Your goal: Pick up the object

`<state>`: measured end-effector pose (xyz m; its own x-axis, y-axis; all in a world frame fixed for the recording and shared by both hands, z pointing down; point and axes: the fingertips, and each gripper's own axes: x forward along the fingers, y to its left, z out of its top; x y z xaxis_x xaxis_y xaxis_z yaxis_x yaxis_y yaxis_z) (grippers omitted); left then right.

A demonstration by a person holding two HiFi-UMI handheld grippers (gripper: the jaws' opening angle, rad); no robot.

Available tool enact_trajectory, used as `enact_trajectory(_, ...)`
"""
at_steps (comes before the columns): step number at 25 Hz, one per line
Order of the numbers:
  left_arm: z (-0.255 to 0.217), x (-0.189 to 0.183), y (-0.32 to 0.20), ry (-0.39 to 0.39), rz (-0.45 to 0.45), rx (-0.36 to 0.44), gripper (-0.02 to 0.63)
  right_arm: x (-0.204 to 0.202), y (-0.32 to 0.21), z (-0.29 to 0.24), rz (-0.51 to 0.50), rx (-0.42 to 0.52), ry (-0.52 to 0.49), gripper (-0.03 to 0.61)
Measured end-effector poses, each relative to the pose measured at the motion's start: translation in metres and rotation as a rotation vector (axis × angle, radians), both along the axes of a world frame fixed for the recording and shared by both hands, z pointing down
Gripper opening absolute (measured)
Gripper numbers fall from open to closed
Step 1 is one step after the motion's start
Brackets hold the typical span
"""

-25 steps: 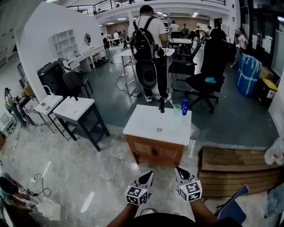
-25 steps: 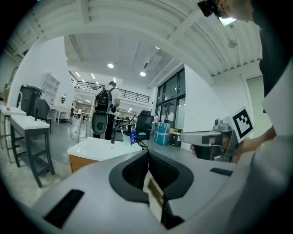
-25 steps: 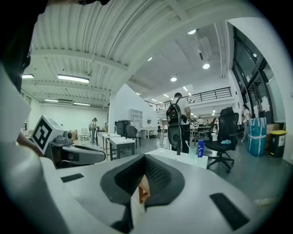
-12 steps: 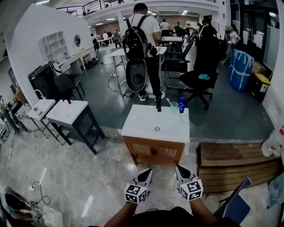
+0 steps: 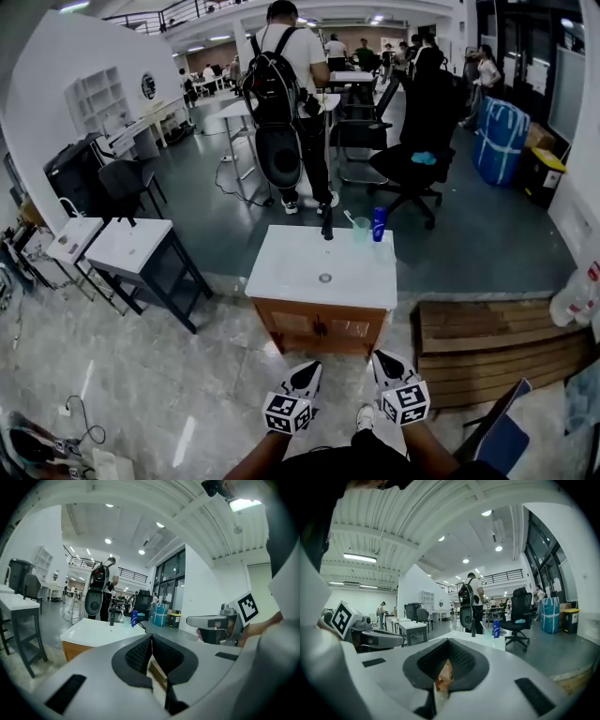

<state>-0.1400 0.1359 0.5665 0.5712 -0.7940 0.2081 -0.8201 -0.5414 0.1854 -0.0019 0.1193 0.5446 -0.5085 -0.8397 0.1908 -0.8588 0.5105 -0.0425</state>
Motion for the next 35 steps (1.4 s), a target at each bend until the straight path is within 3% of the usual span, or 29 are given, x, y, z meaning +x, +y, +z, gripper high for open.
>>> enact_trajectory(23, -0.009, 0.090, -0.154, -0.032, -0.030, 0.010, 0.020, 0.090, -0.148, 0.013, -0.047, -0.001, 0.012, 0.018)
enact_trajectory(35, -0.016, 0.100, -0.192, -0.040, -0.084, 0.023, 0.021, 0.113, -0.177, 0.015, -0.061, -0.003, -0.006, 0.018)
